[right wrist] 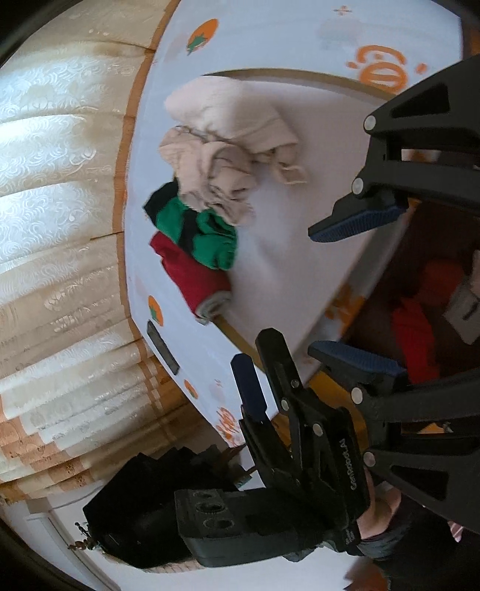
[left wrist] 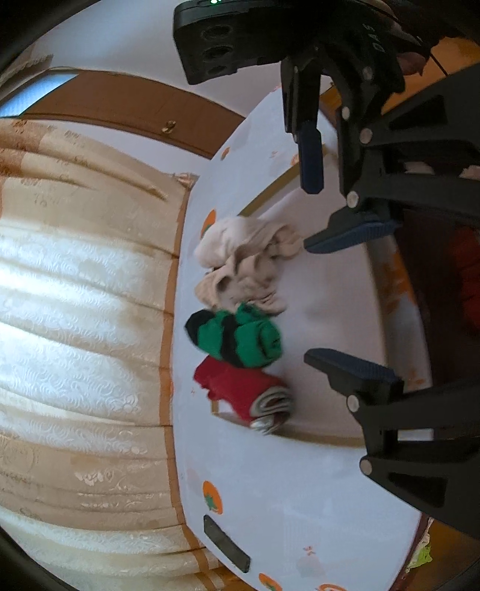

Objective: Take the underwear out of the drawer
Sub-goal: 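Lower both open tools down into the open drawer of clothes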

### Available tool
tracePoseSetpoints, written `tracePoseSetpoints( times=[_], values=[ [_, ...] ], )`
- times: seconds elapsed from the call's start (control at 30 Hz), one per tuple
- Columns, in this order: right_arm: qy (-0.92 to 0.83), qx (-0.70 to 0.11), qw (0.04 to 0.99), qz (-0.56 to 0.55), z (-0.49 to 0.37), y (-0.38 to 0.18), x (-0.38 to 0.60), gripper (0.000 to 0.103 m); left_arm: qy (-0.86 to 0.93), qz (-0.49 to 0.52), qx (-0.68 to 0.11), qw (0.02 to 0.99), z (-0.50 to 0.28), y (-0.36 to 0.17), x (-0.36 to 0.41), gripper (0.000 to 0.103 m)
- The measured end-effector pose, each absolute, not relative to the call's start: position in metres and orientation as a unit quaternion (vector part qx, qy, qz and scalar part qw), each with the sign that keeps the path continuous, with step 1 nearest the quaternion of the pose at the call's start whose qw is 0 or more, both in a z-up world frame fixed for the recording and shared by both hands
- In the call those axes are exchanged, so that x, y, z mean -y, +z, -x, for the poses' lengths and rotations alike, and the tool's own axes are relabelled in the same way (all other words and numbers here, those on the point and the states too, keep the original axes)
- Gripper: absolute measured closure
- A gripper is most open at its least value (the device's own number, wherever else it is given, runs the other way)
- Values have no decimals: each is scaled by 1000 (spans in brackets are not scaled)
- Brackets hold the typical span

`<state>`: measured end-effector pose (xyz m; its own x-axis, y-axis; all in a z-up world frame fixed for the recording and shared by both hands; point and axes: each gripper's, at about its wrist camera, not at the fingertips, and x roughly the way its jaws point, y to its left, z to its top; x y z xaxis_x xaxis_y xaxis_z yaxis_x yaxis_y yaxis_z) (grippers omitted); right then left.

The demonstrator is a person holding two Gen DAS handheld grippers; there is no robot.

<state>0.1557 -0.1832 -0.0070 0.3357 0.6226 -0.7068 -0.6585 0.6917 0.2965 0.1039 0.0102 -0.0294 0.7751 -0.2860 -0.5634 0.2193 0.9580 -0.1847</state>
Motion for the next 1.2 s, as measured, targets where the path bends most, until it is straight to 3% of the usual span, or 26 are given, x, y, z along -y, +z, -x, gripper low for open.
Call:
tracePoseSetpoints(
  times=[0.53, 1.2],
  values=[
    [381, -481, 790, 9, -84, -63, 230, 44, -144, 65, -347, 924, -53, -82, -5, 46],
    [322, -547, 773, -10, -56, -130, 293, 44, -129, 2, -436, 891, -39, -144, 3, 43]
  ],
)
